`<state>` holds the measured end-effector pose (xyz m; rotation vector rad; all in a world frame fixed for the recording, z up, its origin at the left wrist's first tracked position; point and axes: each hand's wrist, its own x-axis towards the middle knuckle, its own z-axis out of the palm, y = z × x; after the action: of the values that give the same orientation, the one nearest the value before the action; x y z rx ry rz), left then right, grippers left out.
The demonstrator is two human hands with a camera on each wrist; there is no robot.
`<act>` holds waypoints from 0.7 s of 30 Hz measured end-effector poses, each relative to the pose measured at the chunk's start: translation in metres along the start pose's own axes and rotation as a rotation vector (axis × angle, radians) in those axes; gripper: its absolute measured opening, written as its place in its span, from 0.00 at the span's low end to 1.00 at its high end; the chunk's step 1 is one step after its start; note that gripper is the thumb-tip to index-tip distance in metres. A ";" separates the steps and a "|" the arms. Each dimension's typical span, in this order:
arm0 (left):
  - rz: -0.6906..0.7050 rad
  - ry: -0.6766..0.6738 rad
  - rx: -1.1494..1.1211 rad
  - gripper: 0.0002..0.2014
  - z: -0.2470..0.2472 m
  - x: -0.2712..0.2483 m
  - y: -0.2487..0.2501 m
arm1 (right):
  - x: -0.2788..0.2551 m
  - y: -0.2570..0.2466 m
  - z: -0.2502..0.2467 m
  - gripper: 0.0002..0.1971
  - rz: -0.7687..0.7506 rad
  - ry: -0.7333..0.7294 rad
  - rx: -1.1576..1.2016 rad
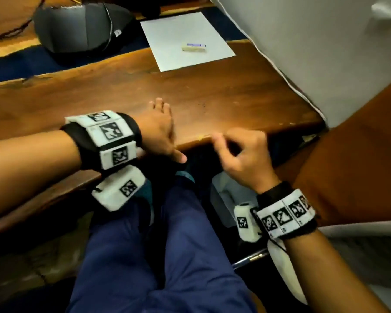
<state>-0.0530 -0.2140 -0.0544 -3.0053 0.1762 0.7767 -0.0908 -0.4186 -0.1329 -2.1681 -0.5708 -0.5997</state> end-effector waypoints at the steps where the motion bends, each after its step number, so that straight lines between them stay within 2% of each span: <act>1: 0.010 0.002 0.033 0.67 -0.004 -0.002 -0.007 | -0.011 -0.002 0.010 0.22 0.050 -0.267 -0.033; 3: 0.064 0.043 0.070 0.55 -0.012 -0.001 -0.013 | -0.032 0.020 0.038 0.21 0.228 -0.825 -0.254; 4: 0.090 0.059 0.079 0.48 -0.017 -0.002 -0.014 | -0.043 0.040 0.052 0.18 0.330 -1.022 -0.343; 5: 0.115 0.062 0.092 0.42 -0.019 -0.001 -0.013 | -0.055 0.059 0.064 0.17 0.450 -1.137 -0.394; 6: 0.133 0.066 0.107 0.38 -0.019 -0.002 -0.013 | -0.065 0.077 0.073 0.18 0.572 -1.180 -0.431; 8: 0.145 0.075 0.117 0.36 -0.018 0.001 -0.013 | -0.085 0.113 0.092 0.23 0.754 -1.118 -0.472; 9: 0.149 0.081 0.121 0.39 -0.018 0.002 -0.014 | -0.095 0.129 0.102 0.23 0.808 -1.061 -0.478; 13: 0.166 0.124 0.186 0.59 -0.013 0.009 -0.023 | -0.132 0.176 0.136 0.27 0.983 -0.995 -0.442; 17: 0.143 0.136 0.219 0.63 -0.006 0.015 -0.033 | -0.169 0.207 0.164 0.35 1.058 -1.072 -0.453; 21: 0.136 0.132 0.241 0.64 -0.003 0.016 -0.034 | -0.194 0.223 0.182 0.33 1.110 -1.082 -0.481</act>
<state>-0.0336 -0.1816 -0.0591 -2.8363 0.4475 0.5214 -0.0741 -0.4423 -0.4786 -2.6673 0.3776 1.1848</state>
